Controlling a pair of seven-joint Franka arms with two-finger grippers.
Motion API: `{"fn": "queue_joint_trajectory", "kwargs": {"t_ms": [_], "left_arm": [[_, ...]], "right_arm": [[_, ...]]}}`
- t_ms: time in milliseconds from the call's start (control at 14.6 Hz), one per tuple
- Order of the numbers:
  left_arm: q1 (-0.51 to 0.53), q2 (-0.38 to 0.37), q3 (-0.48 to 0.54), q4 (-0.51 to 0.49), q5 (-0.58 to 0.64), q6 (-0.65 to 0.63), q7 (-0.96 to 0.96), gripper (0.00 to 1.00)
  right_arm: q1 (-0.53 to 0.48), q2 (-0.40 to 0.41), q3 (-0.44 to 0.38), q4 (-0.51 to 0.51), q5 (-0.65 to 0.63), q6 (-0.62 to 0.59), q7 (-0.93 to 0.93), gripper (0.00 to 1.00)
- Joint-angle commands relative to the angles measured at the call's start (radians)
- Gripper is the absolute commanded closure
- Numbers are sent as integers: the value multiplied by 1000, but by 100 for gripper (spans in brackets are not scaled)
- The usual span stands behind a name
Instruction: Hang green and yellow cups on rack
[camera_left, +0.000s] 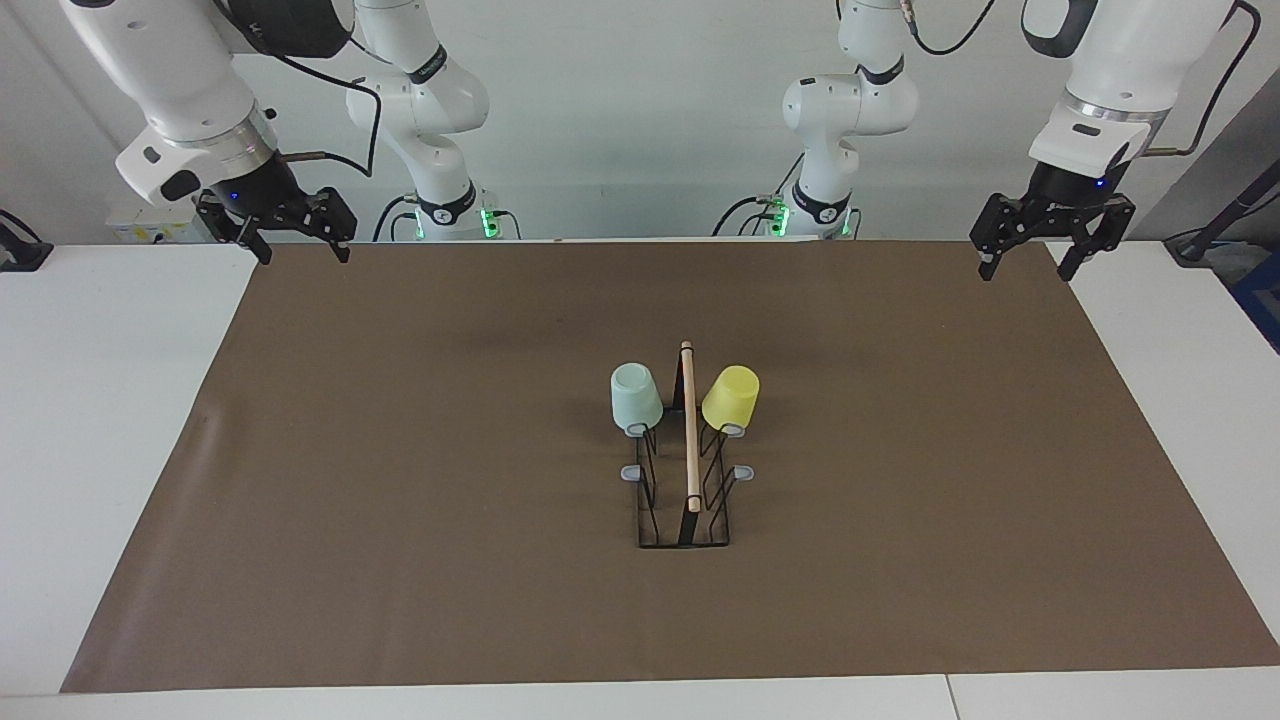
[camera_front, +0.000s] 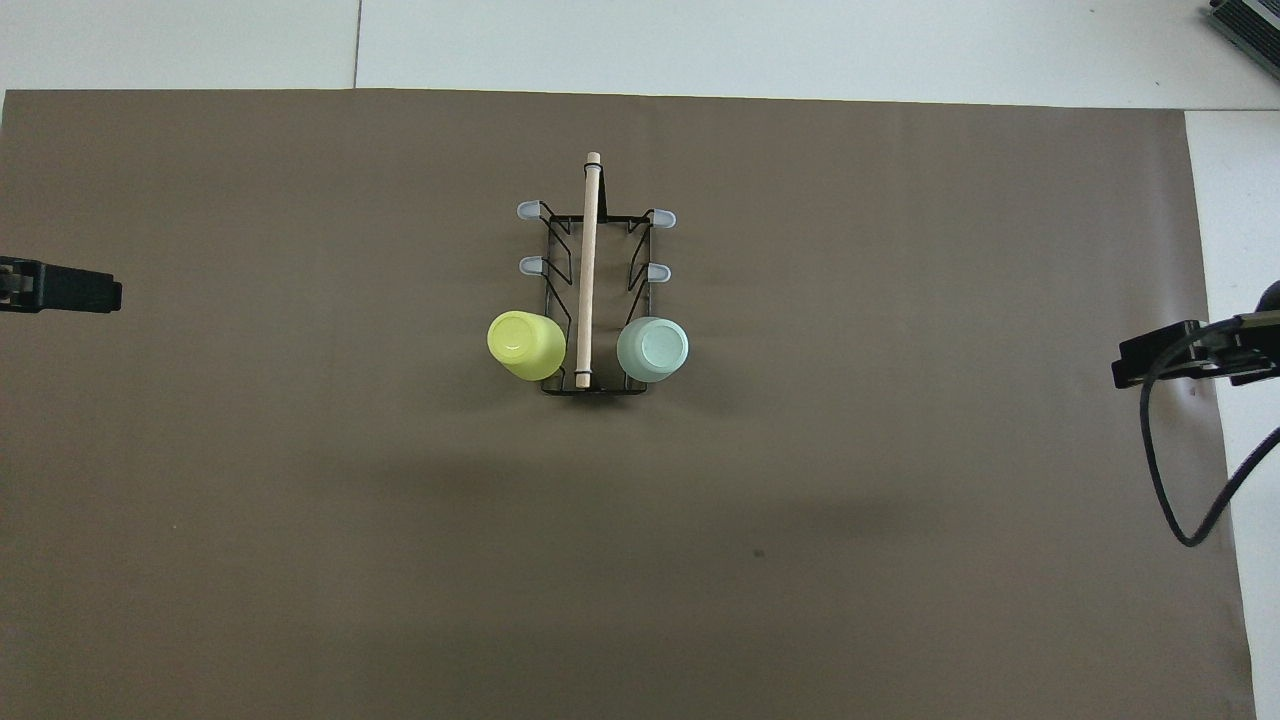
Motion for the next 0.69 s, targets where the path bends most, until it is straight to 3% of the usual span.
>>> {"fn": "queue_joint_trajectory", "kwargs": {"t_ms": [0, 618], "left_arm": [[-4, 39, 3, 76, -18, -99, 24, 0], [-4, 79, 3, 127, -62, -168, 30, 0]], "right_arm": [[-6, -18, 7, -22, 14, 9, 5, 0], [-5, -18, 7, -22, 16, 21, 8, 0]]}}
